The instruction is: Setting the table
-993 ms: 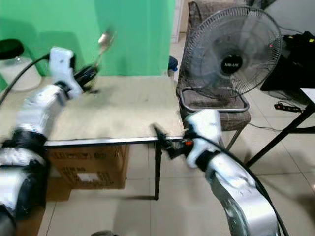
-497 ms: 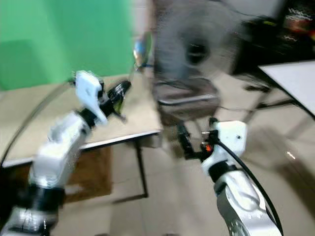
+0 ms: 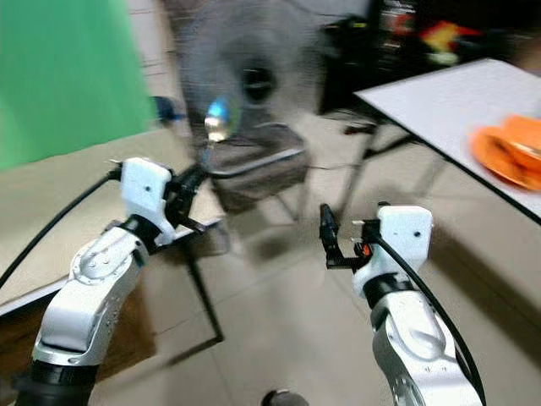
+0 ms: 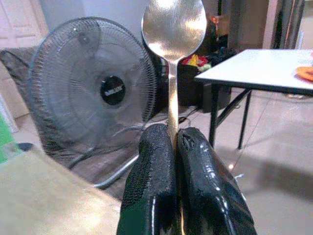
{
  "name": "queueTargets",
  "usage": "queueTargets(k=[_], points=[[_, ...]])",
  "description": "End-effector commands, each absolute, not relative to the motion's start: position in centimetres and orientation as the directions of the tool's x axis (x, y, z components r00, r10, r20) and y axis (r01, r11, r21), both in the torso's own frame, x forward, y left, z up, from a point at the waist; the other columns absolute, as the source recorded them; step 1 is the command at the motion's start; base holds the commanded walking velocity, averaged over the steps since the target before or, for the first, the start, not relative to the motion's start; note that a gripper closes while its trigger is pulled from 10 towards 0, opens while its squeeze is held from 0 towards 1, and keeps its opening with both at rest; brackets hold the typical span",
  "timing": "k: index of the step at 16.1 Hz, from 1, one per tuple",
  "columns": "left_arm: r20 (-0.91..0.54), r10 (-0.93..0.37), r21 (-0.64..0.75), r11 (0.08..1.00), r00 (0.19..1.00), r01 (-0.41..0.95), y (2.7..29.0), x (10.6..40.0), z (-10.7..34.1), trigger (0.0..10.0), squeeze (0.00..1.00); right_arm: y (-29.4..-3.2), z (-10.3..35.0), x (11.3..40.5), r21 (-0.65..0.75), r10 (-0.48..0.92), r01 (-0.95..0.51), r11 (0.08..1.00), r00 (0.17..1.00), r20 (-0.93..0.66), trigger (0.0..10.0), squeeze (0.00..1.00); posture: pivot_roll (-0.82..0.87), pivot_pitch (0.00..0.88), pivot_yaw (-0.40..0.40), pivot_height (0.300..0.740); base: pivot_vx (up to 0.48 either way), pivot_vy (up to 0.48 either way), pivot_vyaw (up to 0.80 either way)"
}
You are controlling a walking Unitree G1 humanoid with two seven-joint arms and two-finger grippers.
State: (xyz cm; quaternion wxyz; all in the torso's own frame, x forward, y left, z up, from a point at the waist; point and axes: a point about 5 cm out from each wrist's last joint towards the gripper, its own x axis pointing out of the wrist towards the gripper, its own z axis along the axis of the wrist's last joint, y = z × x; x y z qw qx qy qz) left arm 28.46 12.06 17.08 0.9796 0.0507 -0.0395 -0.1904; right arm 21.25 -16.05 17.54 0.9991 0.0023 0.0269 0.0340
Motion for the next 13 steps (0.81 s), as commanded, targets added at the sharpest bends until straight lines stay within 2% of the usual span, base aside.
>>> queueTargets(k=[1,4,5,13], points=[[0.067,-0.361,0.109,0.929,0.930,0.353,12.1,28.3,17.4,10.0,0.00,-16.0,17.4,21.4,-0.009,0.071,-0.072,0.997,0.995,-0.075,10.0,0.00,-0.08,0.000,-0.004,0.740,0.000,0.000,-0.80],[0.064,-0.333,0.106,0.940,0.941,0.326,12.3,27.8,17.5,10.0,0.00,-16.1,17.7,21.0,-0.006,0.075,-0.076,0.997,0.995,-0.070,10.0,0.00,-0.09,0.000,-0.012,0.740,0.000,0.000,-0.80],[0.082,-0.300,0.036,0.954,0.950,0.298,12.5,27.8,17.5,10.0,0.00,-16.1,17.8,21.0,-0.010,0.074,-0.075,0.997,0.995,-0.073,10.0,0.00,-0.10,0.000,-0.006,0.740,0.000,0.000,-0.80],[0.056,-0.326,0.012,0.945,0.944,0.326,12.2,27.4,17.1,10.0,0.00,-16.6,17.7,20.7,-0.021,0.059,-0.061,0.998,0.995,-0.081,10.0,0.00,-0.08,0.000,0.005,0.740,0.000,0.000,-0.80]])
